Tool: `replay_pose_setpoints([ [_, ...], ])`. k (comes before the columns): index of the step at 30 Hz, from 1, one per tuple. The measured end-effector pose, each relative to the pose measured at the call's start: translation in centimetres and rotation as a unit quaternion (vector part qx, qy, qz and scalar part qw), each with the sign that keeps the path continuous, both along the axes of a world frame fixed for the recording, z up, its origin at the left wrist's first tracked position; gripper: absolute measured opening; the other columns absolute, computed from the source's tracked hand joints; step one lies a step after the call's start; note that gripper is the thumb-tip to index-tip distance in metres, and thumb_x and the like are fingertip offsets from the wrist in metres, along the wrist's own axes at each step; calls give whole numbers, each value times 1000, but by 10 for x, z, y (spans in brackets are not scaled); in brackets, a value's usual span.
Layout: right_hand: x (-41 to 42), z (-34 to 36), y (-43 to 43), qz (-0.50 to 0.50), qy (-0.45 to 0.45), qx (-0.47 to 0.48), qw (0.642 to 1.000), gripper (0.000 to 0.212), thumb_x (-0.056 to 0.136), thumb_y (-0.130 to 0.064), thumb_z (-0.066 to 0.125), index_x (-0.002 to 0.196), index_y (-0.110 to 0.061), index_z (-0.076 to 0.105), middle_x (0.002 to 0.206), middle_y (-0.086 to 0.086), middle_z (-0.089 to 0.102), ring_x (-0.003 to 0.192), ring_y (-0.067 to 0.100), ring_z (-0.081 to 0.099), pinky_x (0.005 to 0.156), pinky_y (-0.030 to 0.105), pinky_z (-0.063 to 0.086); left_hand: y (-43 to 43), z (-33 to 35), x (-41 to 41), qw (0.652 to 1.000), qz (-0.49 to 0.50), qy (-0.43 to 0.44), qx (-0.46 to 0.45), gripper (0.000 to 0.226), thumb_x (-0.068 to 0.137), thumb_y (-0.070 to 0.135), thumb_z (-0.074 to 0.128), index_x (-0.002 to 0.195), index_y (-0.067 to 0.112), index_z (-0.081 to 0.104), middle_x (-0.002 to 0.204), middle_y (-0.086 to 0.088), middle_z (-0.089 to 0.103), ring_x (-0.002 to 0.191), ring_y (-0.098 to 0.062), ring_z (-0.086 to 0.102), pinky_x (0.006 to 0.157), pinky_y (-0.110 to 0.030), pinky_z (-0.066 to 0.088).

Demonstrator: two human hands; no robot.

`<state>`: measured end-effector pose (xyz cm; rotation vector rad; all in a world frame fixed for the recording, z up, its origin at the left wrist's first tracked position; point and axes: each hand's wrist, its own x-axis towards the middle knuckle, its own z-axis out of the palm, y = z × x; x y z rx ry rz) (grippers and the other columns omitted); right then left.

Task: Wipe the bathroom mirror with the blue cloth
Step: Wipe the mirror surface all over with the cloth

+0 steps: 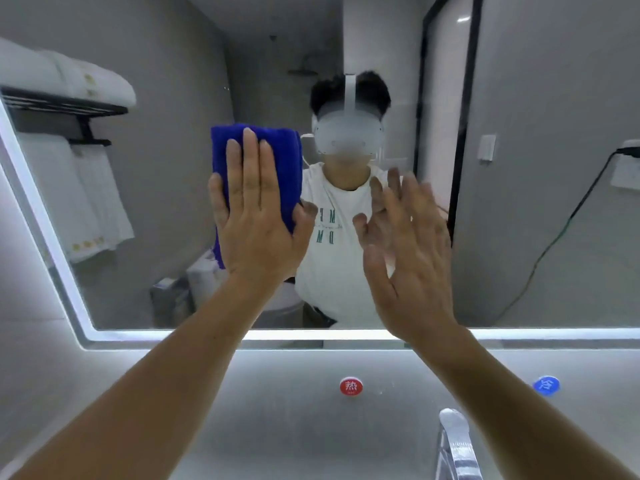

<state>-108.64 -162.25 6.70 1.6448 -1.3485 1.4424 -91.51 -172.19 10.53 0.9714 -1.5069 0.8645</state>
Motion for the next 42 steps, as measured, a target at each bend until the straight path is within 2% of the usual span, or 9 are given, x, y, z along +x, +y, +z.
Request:
replay_pose_setpoints([
  [4,10,1,-2,2,50,15,999,61,96,-30,38,153,-12,28,163,7,14,152,22,5,120,50,13,5,-52,7,996,-21,-83,1,66,100,40,33,154,5,18,162,-12,14,151,-29,10,121,-52,15],
  [7,9,3,4,-7,46,24,999,59,97,-31,38,153,-13,28,163,4,14,152,20,4,122,47,9,6,-86,24,981,-30,-190,-17,64,98,36,40,152,8,21,159,-10,19,150,-28,15,121,-49,16],
  [11,8,19,12,12,39,-4,999,62,92,-23,47,151,-11,32,162,5,19,151,19,7,122,42,9,2,-41,34,971,-33,-236,-38,73,92,36,49,153,8,21,160,-10,22,149,-27,19,121,-48,17],
  [17,30,68,8,27,48,-41,998,61,93,-30,36,151,-10,33,161,7,23,151,21,10,120,49,16,-12,161,56,990,27,-134,-31,82,88,42,42,156,11,9,165,-8,10,152,-22,5,122,-45,12],
  [22,50,97,0,31,40,-54,997,60,94,-33,33,151,-17,29,163,5,16,151,20,6,120,50,15,-7,115,44,995,18,-96,-12,82,90,42,39,156,8,3,165,-8,1,152,-22,-1,122,-49,11],
  [28,61,93,6,18,36,-73,996,60,93,-30,35,151,-23,20,163,3,16,151,19,8,120,48,16,-5,-18,49,944,-8,-329,-26,80,87,37,54,155,12,21,164,-4,15,151,-23,15,122,-46,13],
  [34,53,90,26,-23,37,-45,998,62,95,-31,35,154,-13,27,163,2,12,151,15,3,122,35,6,-8,56,59,879,-15,-473,-55,80,87,44,44,156,13,16,164,-5,14,152,-22,8,122,-44,9],
  [39,37,112,40,-40,42,-65,996,60,95,-29,37,152,-15,31,163,1,13,151,14,3,122,42,11,-1,219,19,960,25,-277,-39,83,91,54,30,154,17,-10,165,-4,-6,151,-17,-10,123,-44,4],
  [42,18,129,47,-54,31,-104,993,59,92,-31,36,148,-12,40,161,6,22,151,19,12,120,39,13,9,247,-18,989,7,-144,12,86,88,53,27,155,13,-9,165,-4,-10,151,-19,-12,123,-47,2],
])
